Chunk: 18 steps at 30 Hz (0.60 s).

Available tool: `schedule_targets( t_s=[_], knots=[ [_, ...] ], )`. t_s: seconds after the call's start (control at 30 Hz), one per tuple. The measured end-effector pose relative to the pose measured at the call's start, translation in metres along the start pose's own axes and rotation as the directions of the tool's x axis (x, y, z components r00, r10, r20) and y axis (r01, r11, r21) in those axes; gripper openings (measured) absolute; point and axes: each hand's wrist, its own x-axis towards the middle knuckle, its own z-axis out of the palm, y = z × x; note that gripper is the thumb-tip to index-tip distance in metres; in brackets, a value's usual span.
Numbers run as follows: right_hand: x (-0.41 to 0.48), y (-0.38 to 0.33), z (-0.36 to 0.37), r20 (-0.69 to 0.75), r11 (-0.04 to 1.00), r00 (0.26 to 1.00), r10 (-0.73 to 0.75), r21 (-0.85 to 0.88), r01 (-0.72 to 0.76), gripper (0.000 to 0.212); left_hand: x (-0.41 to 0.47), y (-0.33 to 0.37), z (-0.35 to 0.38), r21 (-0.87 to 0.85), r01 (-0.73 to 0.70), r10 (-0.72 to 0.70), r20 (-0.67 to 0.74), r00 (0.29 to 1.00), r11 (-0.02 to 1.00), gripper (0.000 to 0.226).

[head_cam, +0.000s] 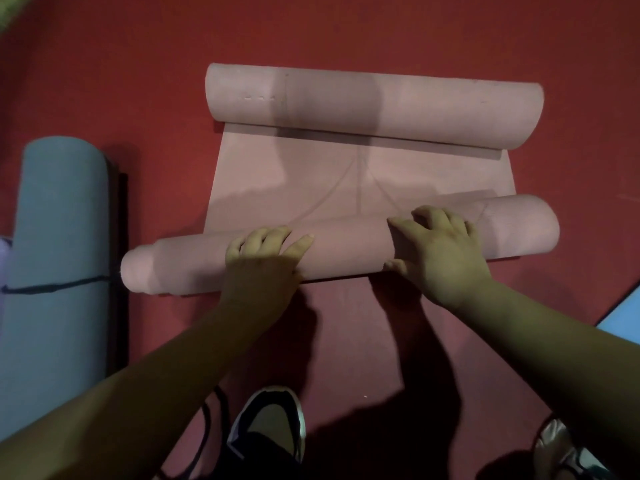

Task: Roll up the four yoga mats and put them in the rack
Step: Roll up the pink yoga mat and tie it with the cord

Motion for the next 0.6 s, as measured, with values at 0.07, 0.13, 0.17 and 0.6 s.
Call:
schedule_targets(
  t_s=[0.07,0.13,0.17,0.6],
  knots=[
    [-0.001,-0.001,0.002,-0.018,1.000,1.000,0.015,0.010,-0.015,0.074,0.002,-0.001,-0.001,-0.013,0.006,-0.006,0.000,1.000,1.000,0.074],
    [0.001,-0.001,0.002,-0.016,1.000,1.000,0.025,0.012,-0.025,0.074,0.002,0.000,-0.002,-0.017,0.012,-0.012,-0.002,1.000,1.000,0.076],
    [0.003,-0.001,0.001,-0.012,0.999,1.000,0.028,0.016,-0.028,0.074,0.002,0.001,-0.003,-0.018,0.020,-0.020,-0.003,1.000,1.000,0.077],
    [0.009,-0.004,-0.002,-0.038,0.999,0.999,0.033,0.035,-0.032,0.075,0.012,-0.009,0.004,-0.006,0.016,-0.016,-0.046,0.999,1.000,0.080]
  ],
)
